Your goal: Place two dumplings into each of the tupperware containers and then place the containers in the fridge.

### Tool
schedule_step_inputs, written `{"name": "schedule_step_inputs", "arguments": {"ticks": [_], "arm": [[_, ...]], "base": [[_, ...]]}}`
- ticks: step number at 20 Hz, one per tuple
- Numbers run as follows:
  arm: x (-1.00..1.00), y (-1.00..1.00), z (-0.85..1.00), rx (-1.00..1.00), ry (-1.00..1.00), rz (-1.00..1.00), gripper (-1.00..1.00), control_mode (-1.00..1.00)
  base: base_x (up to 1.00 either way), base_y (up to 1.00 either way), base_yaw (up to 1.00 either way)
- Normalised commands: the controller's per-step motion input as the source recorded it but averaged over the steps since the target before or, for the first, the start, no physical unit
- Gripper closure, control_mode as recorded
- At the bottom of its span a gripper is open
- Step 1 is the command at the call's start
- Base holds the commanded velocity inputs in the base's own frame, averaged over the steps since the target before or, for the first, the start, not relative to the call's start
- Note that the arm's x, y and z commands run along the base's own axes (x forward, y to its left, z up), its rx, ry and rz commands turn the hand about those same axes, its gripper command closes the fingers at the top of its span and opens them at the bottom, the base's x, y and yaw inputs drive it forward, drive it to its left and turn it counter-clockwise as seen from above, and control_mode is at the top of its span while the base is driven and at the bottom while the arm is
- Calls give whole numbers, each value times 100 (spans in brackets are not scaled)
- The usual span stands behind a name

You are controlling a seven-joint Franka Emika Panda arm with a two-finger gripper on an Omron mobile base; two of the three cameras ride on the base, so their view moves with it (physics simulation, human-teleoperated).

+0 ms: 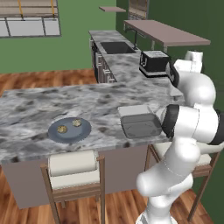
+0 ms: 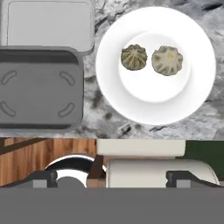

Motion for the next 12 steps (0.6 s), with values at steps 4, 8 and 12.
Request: {"name": "schedule_step_inputs", "arguments": {"ticks": [4,8,12], "arm": [[30,-14,-48,0,6,-1,-100,-100],[30,-31,-65,3,0,0,-100,-100],[18,-47,-54,11,0,-1,-100,-100]], "base": [[0,0,0],[0,0,0],[0,0,0]]}}
